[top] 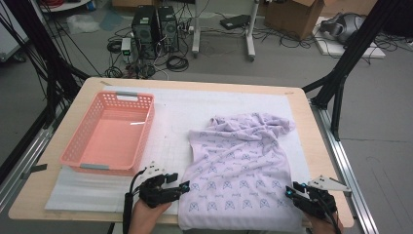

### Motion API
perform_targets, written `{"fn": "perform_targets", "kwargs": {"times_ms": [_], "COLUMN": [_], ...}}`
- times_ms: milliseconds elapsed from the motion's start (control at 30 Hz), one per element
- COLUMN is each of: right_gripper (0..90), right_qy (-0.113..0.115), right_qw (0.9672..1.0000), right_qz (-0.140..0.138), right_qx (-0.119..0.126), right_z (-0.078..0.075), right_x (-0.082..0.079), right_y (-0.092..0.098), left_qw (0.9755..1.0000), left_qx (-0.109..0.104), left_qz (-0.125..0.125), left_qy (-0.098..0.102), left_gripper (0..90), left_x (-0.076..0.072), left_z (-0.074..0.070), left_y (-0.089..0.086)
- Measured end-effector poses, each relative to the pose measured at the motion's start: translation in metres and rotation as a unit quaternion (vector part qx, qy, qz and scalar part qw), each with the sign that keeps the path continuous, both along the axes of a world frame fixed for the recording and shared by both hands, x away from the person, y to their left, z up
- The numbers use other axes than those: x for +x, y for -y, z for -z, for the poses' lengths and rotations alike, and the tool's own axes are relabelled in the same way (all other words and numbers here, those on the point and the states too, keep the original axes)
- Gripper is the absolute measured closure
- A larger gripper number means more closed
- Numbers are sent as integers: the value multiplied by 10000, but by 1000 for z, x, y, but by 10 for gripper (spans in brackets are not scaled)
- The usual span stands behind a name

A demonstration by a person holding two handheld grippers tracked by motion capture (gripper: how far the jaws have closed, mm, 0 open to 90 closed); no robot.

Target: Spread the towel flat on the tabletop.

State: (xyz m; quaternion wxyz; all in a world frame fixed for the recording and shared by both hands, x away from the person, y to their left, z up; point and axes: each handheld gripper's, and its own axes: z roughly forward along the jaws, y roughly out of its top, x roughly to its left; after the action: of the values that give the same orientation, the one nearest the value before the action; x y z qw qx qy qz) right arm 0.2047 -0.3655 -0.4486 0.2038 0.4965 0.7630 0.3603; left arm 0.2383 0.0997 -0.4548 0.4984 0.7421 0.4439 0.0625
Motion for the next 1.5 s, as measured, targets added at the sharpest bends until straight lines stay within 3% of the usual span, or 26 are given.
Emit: {"fn": "perform_targets", "kwargs": {"times_ms": [67, 167, 233, 267, 300, 467, 667, 767, 833, 900, 967, 1100, 1267, 1500], "right_gripper": [665, 770, 838, 864, 869, 882, 887, 886, 866, 673, 625, 574, 555, 522], "right_qy": [6, -22, -68, -71, -102, -178, -194, -187, -127, -16, 46, 239, 295, 241], "right_qw": [10000, 9999, 9998, 9998, 9997, 9994, 9991, 9986, 9986, 9987, 9986, 9992, 9995, 9996], "right_qz": [-54, -93, -155, -183, -207, -296, -317, -380, -445, -364, -254, -194, -51, 130], "right_qx": [-2, 40, 76, 43, 34, 36, 218, 304, 240, 350, 465, 247, 69, -37], "right_z": [0, 0, -1, -2, -4, -6, -13, -14, -16, -18, -20, -22, -20, -12], "right_x": [3, 4, 2, 1, -1, -25, -60, -68, -67, -64, -60, -45, -19, 24], "right_y": [1, 3, 2, 2, 2, 8, 23, 24, 20, 16, 14, 7, -1, -9], "left_qw": [9995, 9978, 9953, 9950, 9952, 9958, 9975, 9973, 9978, 9988, 9990, 9987, 9984, 9987], "left_qx": [211, 616, 921, 953, 932, 864, 575, 514, 420, 265, 151, 229, 327, 425], "left_qz": [247, 201, 62, 101, 151, 280, 350, 409, 236, 36, -99, -131, -210, -275], "left_qy": [-51, 102, 277, 281, 266, 153, 232, 326, 456, 418, 410, 445, 416, 104], "left_gripper": [402, 482, 660, 776, 841, 861, 862, 856, 774, 565, 480, 442, 441, 437], "left_x": [3, 2, -2, -3, -5, -25, -52, -59, -55, -47, -40, -21, 8, 46], "left_z": [1, -1, -1, -1, -1, -4, -14, -14, -15, -15, -13, -13, -14, -6], "left_y": [6, 13, 15, 15, 14, 4, -16, -18, -19, -21, -20, -14, -7, 6]}}
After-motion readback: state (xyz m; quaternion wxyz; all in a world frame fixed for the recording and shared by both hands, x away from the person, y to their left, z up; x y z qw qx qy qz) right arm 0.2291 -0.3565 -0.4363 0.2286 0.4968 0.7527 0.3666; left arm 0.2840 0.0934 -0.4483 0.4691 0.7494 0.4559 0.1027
